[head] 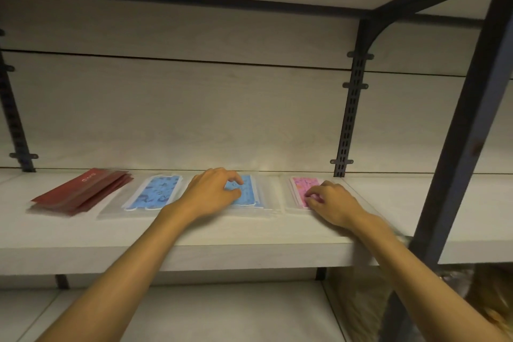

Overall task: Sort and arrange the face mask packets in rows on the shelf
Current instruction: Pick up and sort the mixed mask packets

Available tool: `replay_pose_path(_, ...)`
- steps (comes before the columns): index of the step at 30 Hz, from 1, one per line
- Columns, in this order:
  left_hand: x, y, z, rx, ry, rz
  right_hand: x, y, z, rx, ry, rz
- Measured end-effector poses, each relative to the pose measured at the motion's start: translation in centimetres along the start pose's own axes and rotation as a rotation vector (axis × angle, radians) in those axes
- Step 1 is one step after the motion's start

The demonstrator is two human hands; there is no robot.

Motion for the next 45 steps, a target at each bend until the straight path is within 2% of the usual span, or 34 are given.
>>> replay_pose_path(6, 0.8, -0.5, 0.8, -0.024, 0.032, 0.014, 0.0, -0.9, 0.8, 0.037, 0.013, 0.040)
replay_pose_path(12, 4.1, -2.1, 3.4, -0.072, 0.097, 0.030, 1.6, -7.2, 1.8, -0.101, 0.136, 0.197)
replay_pose_path(17, 9.6, -5.9, 7.5, -0.078, 0.141, 0.094, 3.8, -16.5, 0.8, -0.230, 0.146, 0.337)
replay_pose_path(22, 16.0, -10.6, 11.8, -0.125, 0.152, 0.127, 6.5, -26.6, -1.1, -0.241, 0.174, 0.413)
replay_pose_path(36, 33.0, -26.4, 24.9, -0.157, 0.235, 0.107, 15.8, -55.7, -4.4, -0.340, 0.239, 0.533)
replay_pose_path(45, 38.3, -38.0, 31.9, -0.099, 0.303, 0.171, 16.3, -71.2, -7.0, -0.417, 0.200, 0.645)
Point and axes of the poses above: each hand's wrist, its own x-axis away from the middle knuckle, its own z-axis out of the back of the hand, y = z × x, the point moved 4 cm from there along -x, towards the middle knuckle, and after that the axes turned 1 degree about y, right-handed, at the moved point
